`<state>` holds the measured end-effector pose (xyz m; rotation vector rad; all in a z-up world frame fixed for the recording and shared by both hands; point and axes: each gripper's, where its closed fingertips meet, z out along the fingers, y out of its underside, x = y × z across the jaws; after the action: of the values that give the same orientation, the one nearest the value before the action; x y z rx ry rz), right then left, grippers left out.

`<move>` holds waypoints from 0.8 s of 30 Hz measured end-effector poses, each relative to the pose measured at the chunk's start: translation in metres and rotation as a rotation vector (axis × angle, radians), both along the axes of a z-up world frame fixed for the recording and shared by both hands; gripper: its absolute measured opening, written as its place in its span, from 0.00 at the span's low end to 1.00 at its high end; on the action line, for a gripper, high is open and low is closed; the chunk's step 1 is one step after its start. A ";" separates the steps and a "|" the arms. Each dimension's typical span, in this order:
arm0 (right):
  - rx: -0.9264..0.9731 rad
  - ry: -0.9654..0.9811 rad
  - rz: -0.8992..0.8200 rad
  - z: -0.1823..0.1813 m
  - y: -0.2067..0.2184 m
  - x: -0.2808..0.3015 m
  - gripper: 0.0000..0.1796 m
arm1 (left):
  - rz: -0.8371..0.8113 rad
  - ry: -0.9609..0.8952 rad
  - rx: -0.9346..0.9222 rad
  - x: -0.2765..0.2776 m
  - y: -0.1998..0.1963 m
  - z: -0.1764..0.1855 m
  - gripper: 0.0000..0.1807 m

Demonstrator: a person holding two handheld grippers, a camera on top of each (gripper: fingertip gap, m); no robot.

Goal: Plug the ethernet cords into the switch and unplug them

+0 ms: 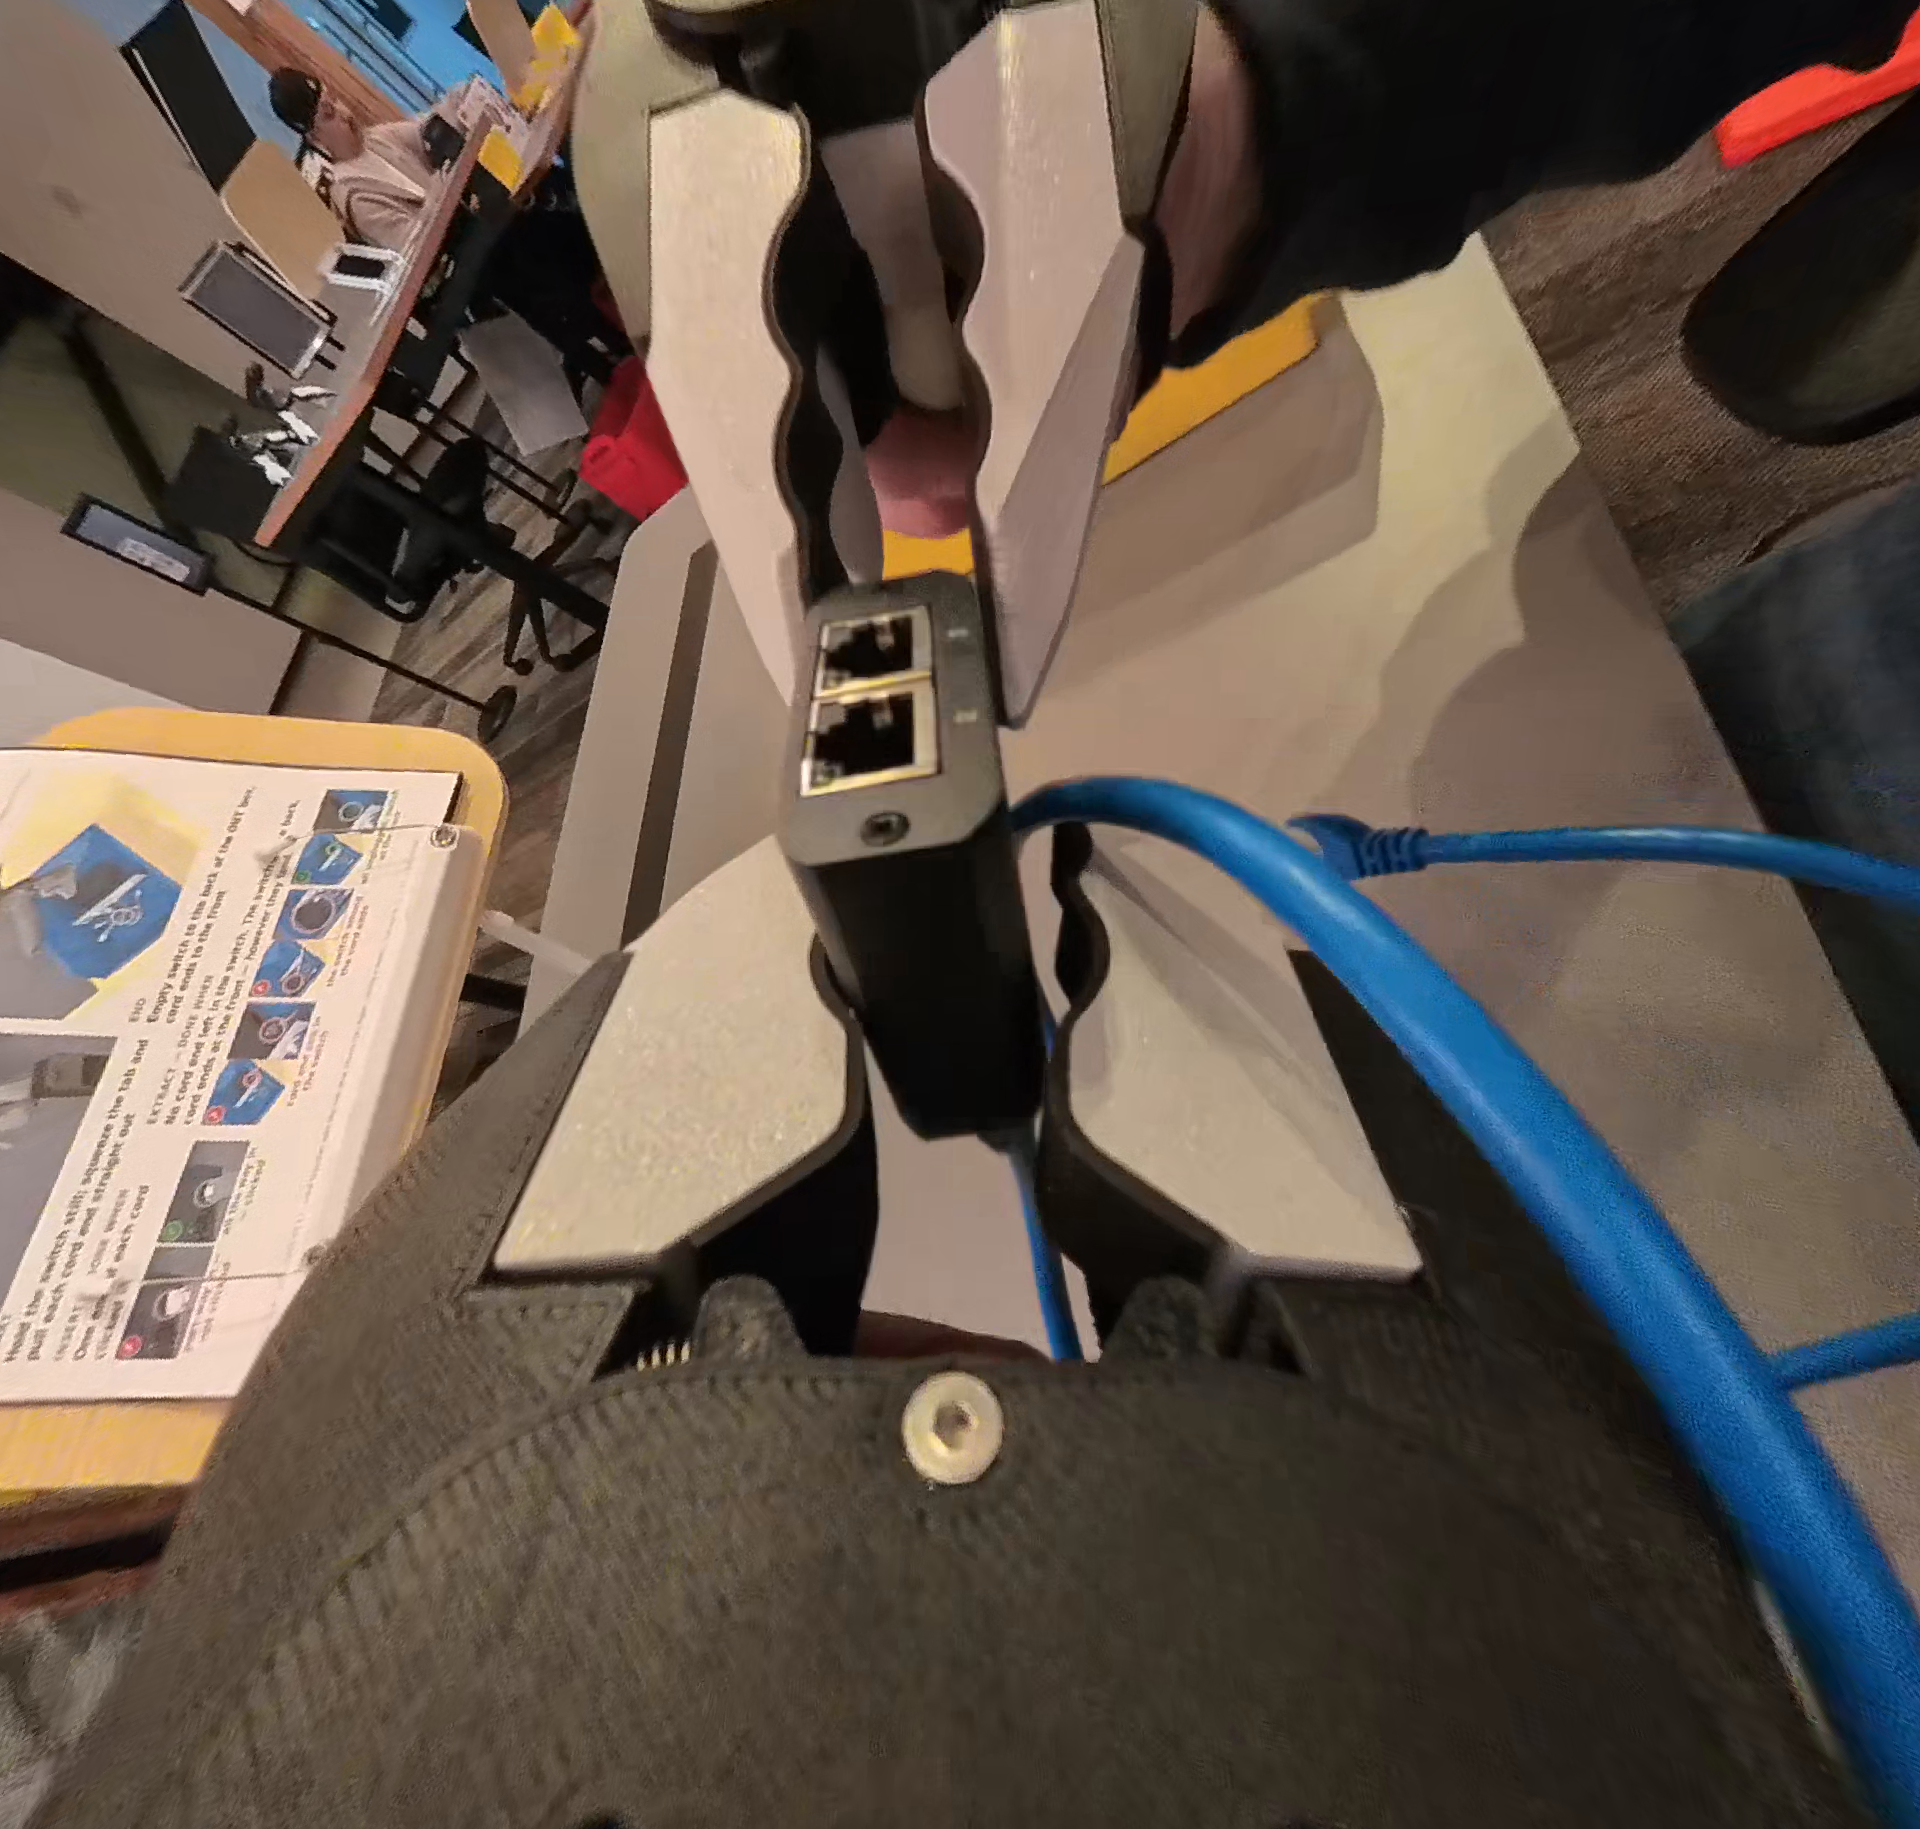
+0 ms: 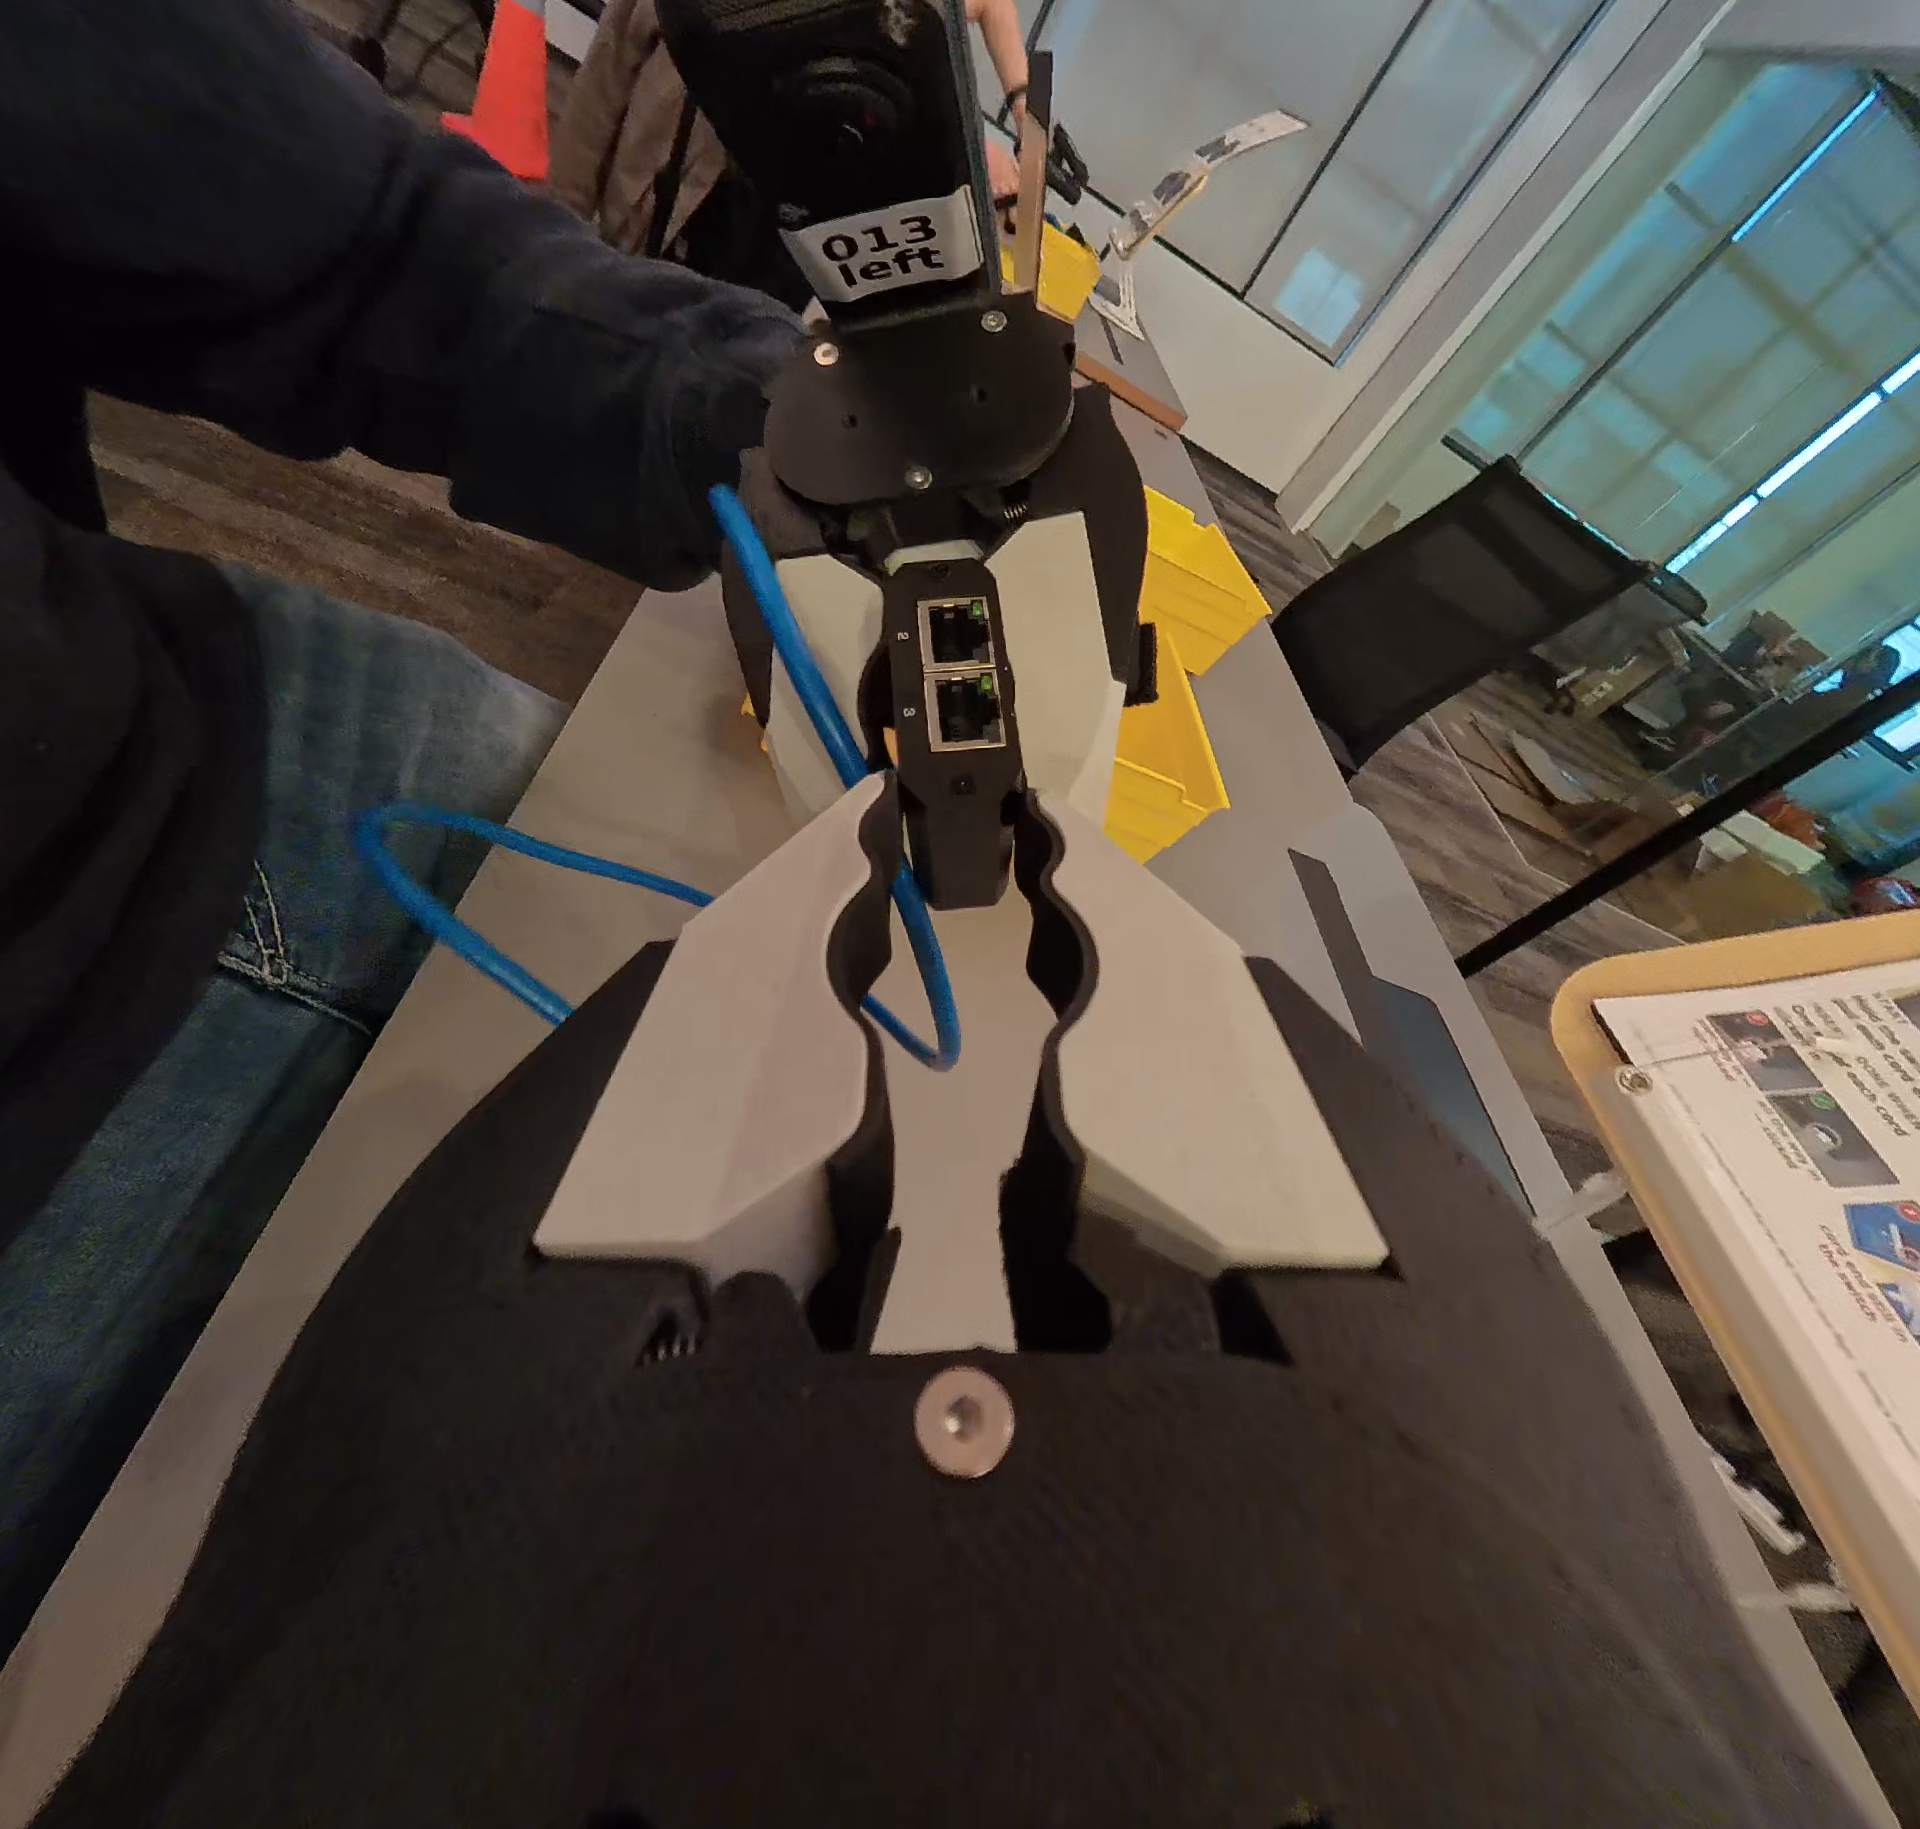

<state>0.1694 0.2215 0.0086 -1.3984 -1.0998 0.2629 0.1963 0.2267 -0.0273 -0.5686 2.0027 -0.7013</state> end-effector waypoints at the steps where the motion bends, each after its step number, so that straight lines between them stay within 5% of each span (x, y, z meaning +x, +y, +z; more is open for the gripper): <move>1: -0.003 -0.010 -0.019 0.000 0.001 0.003 0.10 | 0.018 0.013 0.006 0.000 0.004 -0.002 0.20; 10: 0.017 -0.278 -0.288 -0.010 0.017 0.052 0.10 | 0.305 0.068 0.232 -0.016 0.075 0.009 0.26; 18: 0.064 -0.471 -0.397 -0.014 0.028 0.045 0.10 | 0.362 -0.011 0.447 0.002 0.051 0.016 0.33; 24: 0.137 -0.535 -0.408 -0.008 0.027 0.028 0.10 | 0.381 -0.083 0.491 0.013 0.046 0.011 0.15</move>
<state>0.1979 0.2482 0.0010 -1.5731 -1.1965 -0.4994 0.2094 0.2732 -0.0161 -0.5853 1.8255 0.0030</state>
